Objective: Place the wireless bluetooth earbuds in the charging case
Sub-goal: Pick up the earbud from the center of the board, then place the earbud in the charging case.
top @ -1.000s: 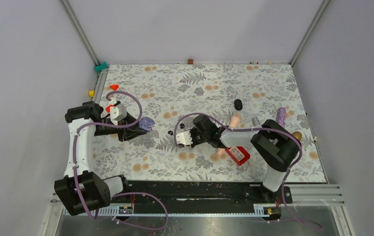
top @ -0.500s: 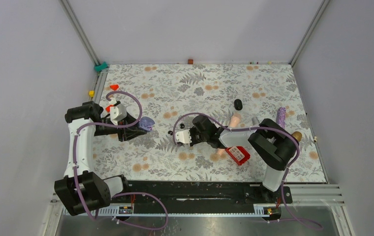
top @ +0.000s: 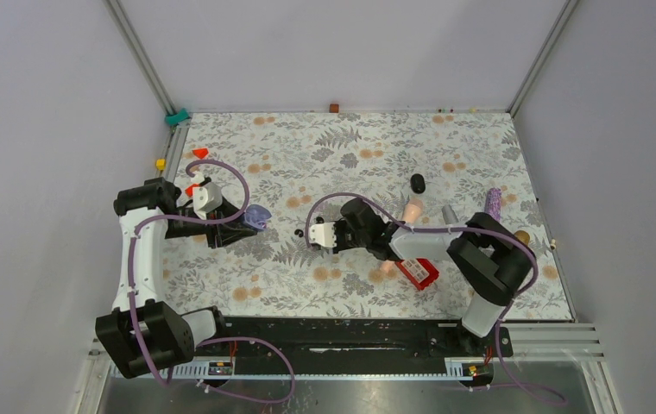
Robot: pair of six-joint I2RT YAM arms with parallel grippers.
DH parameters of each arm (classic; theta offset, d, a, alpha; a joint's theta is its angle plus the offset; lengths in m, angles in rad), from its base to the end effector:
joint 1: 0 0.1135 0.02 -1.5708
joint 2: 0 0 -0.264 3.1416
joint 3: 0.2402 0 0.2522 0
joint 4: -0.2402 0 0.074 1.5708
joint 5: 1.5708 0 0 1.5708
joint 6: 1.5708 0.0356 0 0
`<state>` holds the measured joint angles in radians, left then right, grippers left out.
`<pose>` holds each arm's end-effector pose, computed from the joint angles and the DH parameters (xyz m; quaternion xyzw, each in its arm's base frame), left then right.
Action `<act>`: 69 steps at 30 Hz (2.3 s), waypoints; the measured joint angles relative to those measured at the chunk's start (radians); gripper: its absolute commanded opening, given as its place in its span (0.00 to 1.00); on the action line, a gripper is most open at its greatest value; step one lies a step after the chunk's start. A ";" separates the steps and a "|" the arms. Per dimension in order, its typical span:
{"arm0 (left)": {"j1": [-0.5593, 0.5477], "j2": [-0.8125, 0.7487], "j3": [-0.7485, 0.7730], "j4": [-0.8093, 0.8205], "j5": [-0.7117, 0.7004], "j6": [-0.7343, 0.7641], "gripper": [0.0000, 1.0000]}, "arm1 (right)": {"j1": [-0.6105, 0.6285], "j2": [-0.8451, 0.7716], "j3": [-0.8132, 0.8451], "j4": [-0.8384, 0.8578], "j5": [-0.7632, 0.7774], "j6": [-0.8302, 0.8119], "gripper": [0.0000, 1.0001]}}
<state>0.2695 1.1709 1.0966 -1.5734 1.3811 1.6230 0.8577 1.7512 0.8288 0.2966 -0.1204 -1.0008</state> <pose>0.1633 0.0088 0.3178 0.4633 0.6159 -0.3962 0.4990 0.2269 0.2688 0.1502 -0.7285 0.5100 0.0210 0.4570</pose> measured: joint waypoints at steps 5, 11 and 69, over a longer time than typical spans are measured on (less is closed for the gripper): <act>0.000 -0.001 -0.006 0.000 0.001 0.000 0.00 | -0.006 -0.117 0.021 -0.094 -0.088 0.111 0.07; 0.000 -0.013 -0.013 0.000 0.002 0.003 0.00 | -0.095 -0.234 0.100 -0.194 -0.301 0.317 0.06; -0.522 0.476 0.232 0.003 0.079 -0.113 0.00 | -0.282 -0.436 -0.039 0.619 -0.989 1.614 0.05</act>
<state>-0.2527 1.6466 1.3285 -1.5700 1.4601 1.5101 0.5755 1.3155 0.7902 0.9154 -1.1091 0.6136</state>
